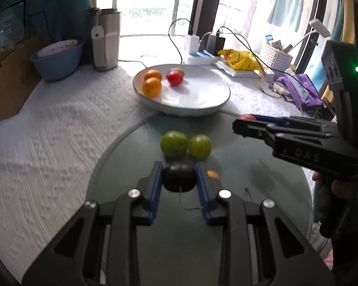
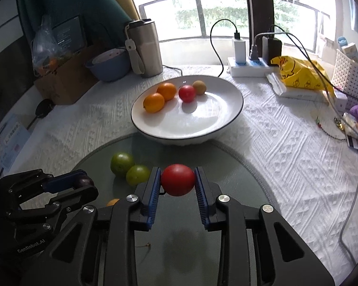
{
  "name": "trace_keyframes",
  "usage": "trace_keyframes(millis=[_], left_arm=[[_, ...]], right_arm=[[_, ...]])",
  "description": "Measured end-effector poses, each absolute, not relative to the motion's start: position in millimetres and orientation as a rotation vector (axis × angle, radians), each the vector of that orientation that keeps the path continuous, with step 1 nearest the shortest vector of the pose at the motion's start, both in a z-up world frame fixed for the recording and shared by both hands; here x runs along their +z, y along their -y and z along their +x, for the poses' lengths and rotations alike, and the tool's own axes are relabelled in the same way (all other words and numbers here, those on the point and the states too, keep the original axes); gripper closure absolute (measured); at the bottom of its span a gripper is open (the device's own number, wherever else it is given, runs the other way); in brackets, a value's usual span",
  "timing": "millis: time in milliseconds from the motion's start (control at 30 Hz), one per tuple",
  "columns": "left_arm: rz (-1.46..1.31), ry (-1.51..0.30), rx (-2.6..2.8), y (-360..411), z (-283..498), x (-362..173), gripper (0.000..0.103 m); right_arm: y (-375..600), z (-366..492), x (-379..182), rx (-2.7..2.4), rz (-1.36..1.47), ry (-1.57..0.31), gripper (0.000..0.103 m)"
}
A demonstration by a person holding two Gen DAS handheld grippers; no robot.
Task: Organize fruits
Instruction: 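Carry the tomato and plum in both tools over the white plate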
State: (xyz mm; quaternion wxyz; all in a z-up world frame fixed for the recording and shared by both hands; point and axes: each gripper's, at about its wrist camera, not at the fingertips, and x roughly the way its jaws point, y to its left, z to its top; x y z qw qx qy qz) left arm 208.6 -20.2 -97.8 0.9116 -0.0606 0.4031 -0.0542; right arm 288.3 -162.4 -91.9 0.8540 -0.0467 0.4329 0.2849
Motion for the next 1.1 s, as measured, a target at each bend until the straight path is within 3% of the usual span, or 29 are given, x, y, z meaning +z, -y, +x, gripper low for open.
trace_keyframes(millis=[1100], left_arm=[[-0.084,-0.776,-0.132,13,297,-81,0.074]], right_arm=[[162,361,-81,0.585,-0.083,-0.876,0.072]])
